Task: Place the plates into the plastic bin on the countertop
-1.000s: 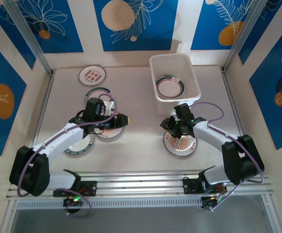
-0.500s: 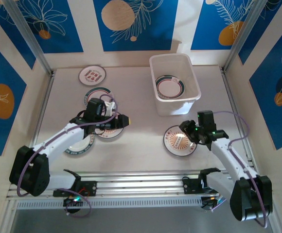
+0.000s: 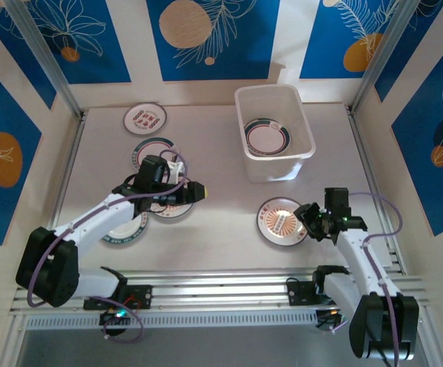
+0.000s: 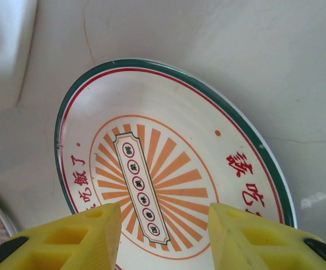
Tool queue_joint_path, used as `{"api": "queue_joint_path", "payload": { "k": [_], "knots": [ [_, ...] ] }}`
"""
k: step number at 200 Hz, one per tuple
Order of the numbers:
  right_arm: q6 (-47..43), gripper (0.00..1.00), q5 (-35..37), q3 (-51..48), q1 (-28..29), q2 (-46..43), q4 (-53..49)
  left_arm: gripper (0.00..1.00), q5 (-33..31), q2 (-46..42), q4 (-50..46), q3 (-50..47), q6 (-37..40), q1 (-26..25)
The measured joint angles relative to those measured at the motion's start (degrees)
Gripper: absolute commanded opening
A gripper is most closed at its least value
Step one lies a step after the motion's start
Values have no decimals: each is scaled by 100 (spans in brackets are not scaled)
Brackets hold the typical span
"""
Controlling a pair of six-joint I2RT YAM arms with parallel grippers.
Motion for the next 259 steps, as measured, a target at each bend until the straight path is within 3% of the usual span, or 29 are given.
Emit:
{"api": "queue_joint_path", "payload": {
  "k": [62, 138, 209, 259],
  "knots": [
    [24, 47, 175, -240, -352, -245, -511, 67, -2, 103, 44, 2, -2, -48],
    [24, 47, 212, -450, -363, -245, -505, 67, -2, 177, 59, 2, -2, -83],
    [120, 44, 380, -638, -44, -63, -369, 67, -2, 345, 72, 37, 0, -160],
    [350, 36, 828, -601, 385, 7, -374, 67, -2, 369, 79, 48, 0, -188]
  ]
}}
